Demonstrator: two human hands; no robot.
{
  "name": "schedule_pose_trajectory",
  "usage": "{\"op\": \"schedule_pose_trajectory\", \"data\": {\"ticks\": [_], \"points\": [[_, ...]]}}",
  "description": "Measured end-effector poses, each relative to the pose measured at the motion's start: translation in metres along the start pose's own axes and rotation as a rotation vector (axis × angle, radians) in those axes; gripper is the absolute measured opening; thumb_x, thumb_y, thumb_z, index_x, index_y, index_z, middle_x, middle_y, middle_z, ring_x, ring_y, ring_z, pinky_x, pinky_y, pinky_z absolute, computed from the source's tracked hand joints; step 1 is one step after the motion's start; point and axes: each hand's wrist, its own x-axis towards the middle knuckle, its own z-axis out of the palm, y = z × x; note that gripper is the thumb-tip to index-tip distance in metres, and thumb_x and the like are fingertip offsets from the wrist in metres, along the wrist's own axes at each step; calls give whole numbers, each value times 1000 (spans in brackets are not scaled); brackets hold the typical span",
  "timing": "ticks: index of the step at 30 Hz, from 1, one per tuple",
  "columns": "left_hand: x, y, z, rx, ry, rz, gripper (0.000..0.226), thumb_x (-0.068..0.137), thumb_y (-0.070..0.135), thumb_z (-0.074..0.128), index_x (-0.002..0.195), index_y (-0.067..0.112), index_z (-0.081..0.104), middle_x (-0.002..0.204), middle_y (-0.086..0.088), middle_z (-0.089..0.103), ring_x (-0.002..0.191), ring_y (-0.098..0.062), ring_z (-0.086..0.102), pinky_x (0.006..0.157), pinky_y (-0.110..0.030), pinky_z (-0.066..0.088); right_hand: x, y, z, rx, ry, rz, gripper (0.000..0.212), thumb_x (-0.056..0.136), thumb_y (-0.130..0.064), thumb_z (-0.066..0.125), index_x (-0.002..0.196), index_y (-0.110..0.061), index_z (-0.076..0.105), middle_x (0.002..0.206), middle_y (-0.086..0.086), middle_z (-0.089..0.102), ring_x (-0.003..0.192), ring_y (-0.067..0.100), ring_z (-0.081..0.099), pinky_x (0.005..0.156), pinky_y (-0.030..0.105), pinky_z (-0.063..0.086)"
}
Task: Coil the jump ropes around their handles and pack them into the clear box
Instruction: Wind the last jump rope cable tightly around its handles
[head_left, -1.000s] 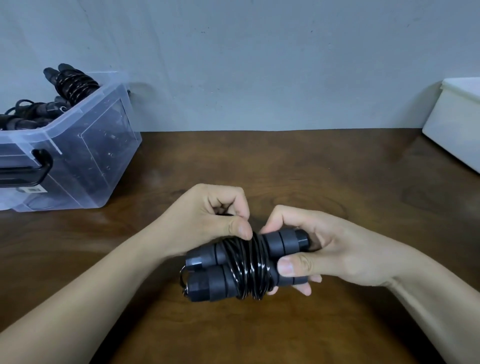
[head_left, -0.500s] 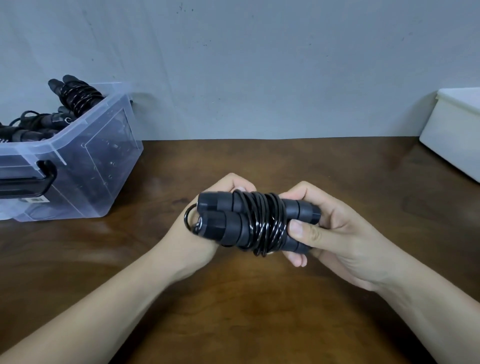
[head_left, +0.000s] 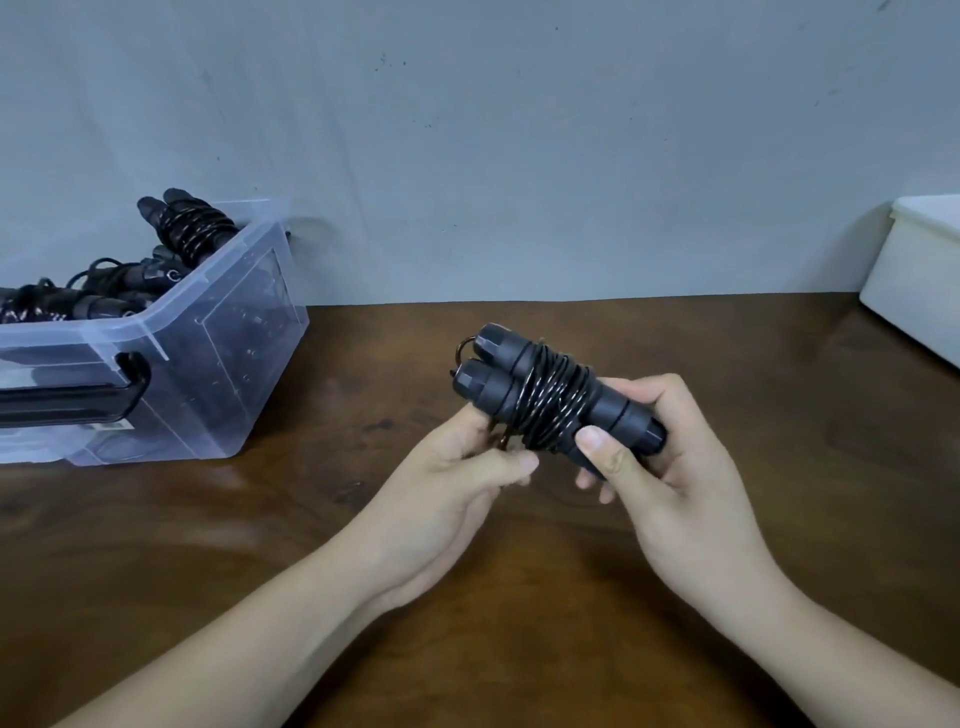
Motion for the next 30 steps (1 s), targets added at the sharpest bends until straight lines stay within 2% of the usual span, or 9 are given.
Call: {"op": "schedule_pose_trajectory", "data": {"ticks": [2, 6, 13, 17, 19, 22, 24, 27, 30], "points": [[-1, 5, 3, 16, -13, 13, 41, 103, 4, 58, 143, 14, 61, 140, 0, 68, 133, -14, 59, 116, -39, 38, 0, 1, 6, -58, 21, 1, 27, 99, -33, 70, 123, -28, 59, 109, -11, 76, 84, 20, 78, 69, 29, 62], [3, 11, -1, 56, 182, 17, 39, 101, 32, 65, 137, 18, 69, 136, -2, 72, 132, -21, 63, 119, -51, 41, 3, 5, 16, -162, 8, 17, 28, 97, -38, 76, 118, -36, 57, 102, -13, 77, 90, 13, 77, 76, 39, 64], [-2, 43, -20, 127, 406, 131, 34, 103, 28, 65, 137, 22, 67, 129, 2, 75, 127, -14, 67, 118, -48, 45, 31, -26, 45, -192, -77, -34, 28, 99, -43, 74, 113, -32, 53, 98, -14, 76, 87, 10, 73, 73, 27, 58], [-14, 90, -59, 238, 500, 204, 31, 104, 40, 67, 131, 25, 71, 126, 2, 76, 124, -19, 69, 113, -52, 49, 66, -66, 82, -174, -142, -105, 26, 100, -44, 71, 114, -37, 50, 100, -14, 77, 85, 8, 75, 80, 43, 61], [-19, 118, -84, 298, 513, 215, 31, 102, 44, 70, 128, 26, 73, 124, 1, 77, 121, -24, 71, 110, -55, 51, 84, -85, 104, -168, -159, -149, 25, 101, -45, 69, 110, -37, 48, 96, -13, 77, 81, 9, 73, 78, 40, 59], [-25, 157, -125, 394, 576, 260, 29, 100, 36, 74, 127, 25, 73, 119, 2, 79, 116, -19, 74, 106, -47, 55, 112, -110, 139, -137, -195, -215, 25, 102, -43, 69, 109, -34, 47, 94, -10, 76, 80, 10, 71, 72, 34, 56], [-24, 179, -154, 410, 635, 252, 40, 95, 40, 78, 130, 22, 68, 113, -3, 81, 109, -21, 77, 101, -42, 58, 134, -124, 163, -95, -245, -235, 24, 103, -41, 70, 109, -33, 48, 98, -9, 77, 83, 9, 73, 77, 35, 59], [-15, 200, -204, 496, 687, 150, 40, 93, 50, 78, 116, 18, 73, 107, -5, 82, 104, -22, 78, 102, -43, 59, 175, -134, 195, -34, -272, -221, 28, 100, -42, 73, 114, -29, 52, 103, -5, 78, 89, 14, 77, 88, 48, 62], [-1, 217, -251, 564, 650, -6, 43, 96, 53, 70, 117, 16, 74, 111, -1, 81, 110, -18, 76, 94, -30, 58, 217, -143, 225, -65, -314, -215, 44, 97, -42, 77, 126, -27, 49, 105, -6, 77, 84, 12, 75, 87, 42, 62]]}}
